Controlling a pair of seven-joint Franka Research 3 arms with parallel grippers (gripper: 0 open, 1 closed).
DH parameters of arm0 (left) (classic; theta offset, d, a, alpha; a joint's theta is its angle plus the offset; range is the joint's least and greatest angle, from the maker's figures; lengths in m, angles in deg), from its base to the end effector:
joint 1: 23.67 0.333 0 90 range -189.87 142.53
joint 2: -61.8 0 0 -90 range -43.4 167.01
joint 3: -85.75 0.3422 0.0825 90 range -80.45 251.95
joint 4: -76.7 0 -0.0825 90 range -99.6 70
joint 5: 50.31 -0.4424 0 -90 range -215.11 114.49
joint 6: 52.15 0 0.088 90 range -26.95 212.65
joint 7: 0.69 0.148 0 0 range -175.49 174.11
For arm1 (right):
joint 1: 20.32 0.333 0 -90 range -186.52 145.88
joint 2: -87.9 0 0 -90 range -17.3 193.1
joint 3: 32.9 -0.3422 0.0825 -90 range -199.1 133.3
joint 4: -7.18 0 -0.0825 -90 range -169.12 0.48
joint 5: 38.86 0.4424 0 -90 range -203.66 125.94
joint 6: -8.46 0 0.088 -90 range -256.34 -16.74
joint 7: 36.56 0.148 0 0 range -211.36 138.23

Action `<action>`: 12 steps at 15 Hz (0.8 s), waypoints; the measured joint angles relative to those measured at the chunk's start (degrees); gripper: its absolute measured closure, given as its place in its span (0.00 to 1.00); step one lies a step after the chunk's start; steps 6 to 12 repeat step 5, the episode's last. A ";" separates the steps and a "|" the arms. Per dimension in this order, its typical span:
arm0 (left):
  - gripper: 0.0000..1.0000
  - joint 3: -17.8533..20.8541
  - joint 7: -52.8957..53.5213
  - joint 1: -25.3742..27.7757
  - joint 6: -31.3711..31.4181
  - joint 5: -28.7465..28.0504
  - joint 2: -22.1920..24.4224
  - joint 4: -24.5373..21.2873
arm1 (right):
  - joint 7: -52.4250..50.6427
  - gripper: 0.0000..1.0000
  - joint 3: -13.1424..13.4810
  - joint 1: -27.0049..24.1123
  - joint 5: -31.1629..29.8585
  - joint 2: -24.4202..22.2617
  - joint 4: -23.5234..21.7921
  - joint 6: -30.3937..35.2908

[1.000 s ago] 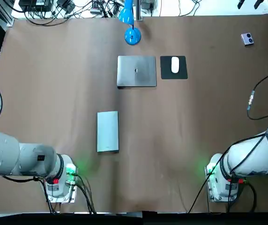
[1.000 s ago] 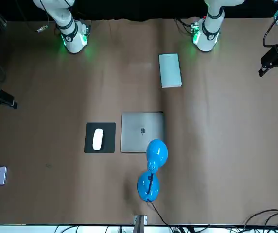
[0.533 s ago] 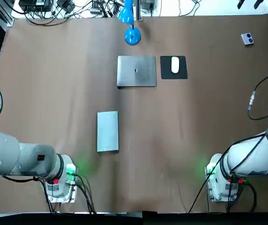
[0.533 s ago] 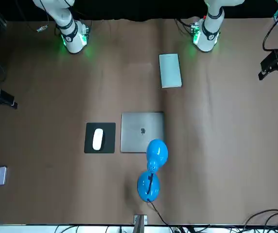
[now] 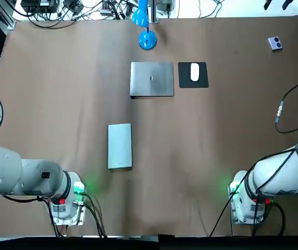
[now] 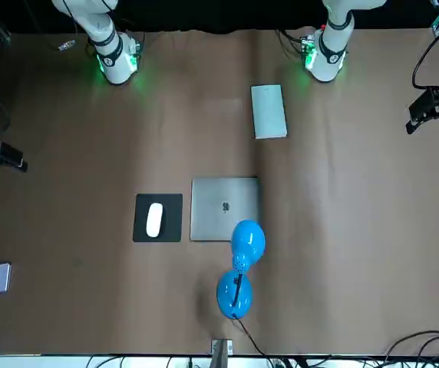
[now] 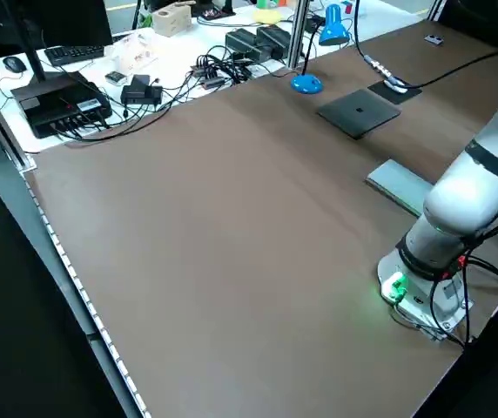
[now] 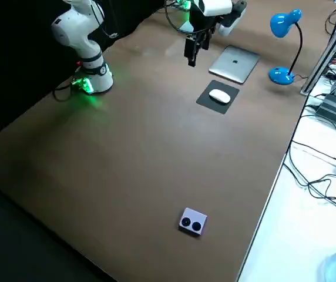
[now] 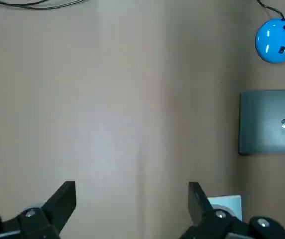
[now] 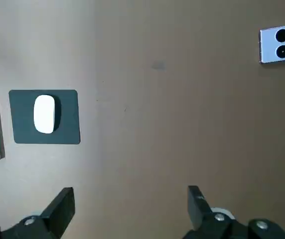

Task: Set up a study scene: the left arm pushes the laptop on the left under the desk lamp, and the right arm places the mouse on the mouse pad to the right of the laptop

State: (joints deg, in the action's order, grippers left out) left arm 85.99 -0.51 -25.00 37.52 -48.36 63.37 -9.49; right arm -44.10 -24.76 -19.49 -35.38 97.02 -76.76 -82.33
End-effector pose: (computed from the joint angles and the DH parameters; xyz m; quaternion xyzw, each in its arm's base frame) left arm 0.6063 -0.0166 0.6614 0.9988 -0.0119 0.0439 0.0174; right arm 0.6601 -0.0692 0.5663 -0.9996 -0.0017 0.0164 0.0214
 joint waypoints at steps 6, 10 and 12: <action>0.00 0.00 -0.16 0.00 0.27 -0.01 0.00 0.00 | 0.00 0.00 0.00 0.00 0.00 0.00 0.00 0.00; 0.00 0.00 -0.16 0.00 0.27 -0.01 0.00 0.00 | 0.00 0.00 0.00 0.00 0.00 0.00 0.00 0.00; 0.00 0.00 -0.16 0.00 0.27 -0.01 0.00 0.00 | 0.00 0.00 0.00 0.00 0.00 0.00 0.00 0.00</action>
